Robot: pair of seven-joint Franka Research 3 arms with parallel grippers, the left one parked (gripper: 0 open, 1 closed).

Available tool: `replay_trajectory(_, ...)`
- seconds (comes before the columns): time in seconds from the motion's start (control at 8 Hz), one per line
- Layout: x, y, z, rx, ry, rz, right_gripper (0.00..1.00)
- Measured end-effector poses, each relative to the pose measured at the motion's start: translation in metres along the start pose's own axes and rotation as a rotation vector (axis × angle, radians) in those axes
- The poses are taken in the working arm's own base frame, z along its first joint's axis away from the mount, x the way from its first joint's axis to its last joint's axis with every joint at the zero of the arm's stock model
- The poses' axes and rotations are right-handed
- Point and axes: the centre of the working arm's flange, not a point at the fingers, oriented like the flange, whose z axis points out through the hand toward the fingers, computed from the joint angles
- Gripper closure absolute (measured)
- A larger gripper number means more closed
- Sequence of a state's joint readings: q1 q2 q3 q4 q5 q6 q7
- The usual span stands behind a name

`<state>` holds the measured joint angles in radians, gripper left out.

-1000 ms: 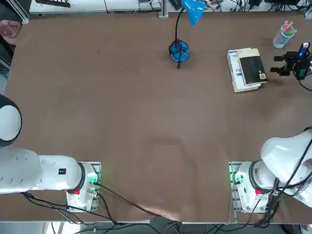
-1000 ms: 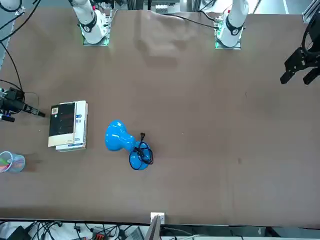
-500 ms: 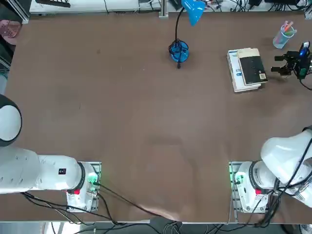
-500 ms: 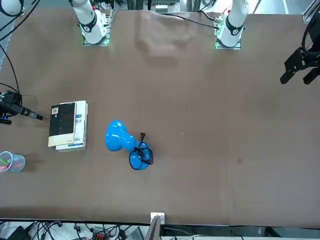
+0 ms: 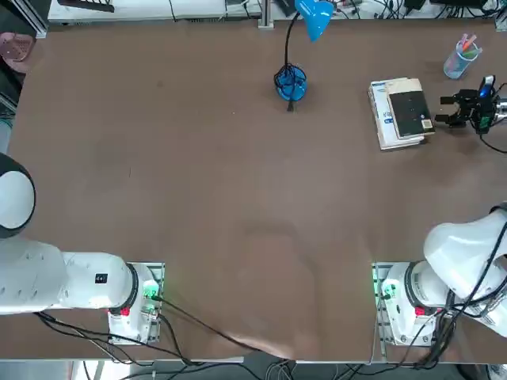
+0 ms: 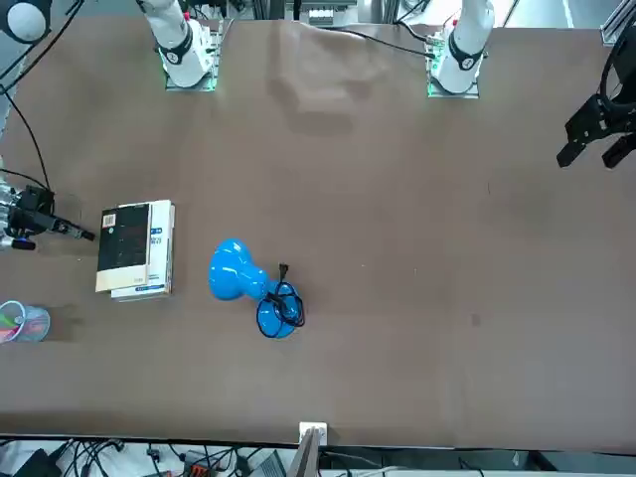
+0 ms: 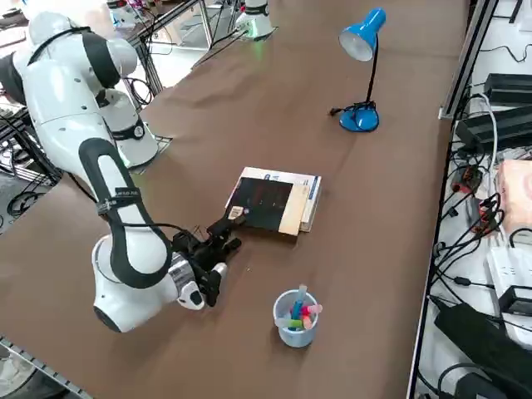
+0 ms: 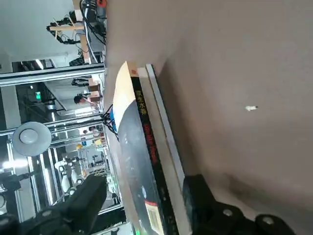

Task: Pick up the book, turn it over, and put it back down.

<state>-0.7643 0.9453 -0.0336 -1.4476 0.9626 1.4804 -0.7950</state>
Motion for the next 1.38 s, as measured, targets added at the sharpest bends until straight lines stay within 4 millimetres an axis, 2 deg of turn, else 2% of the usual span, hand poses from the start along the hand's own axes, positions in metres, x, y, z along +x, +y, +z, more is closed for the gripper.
replay_trajectory(0.62, 0.017, 0.005, 0.015, 0.006, -0.010, -0.027, 0.04)
replay_trajectory(1.38, 0.023, 0.001, 0.036, 0.041, -0.037, -0.056, 0.04)
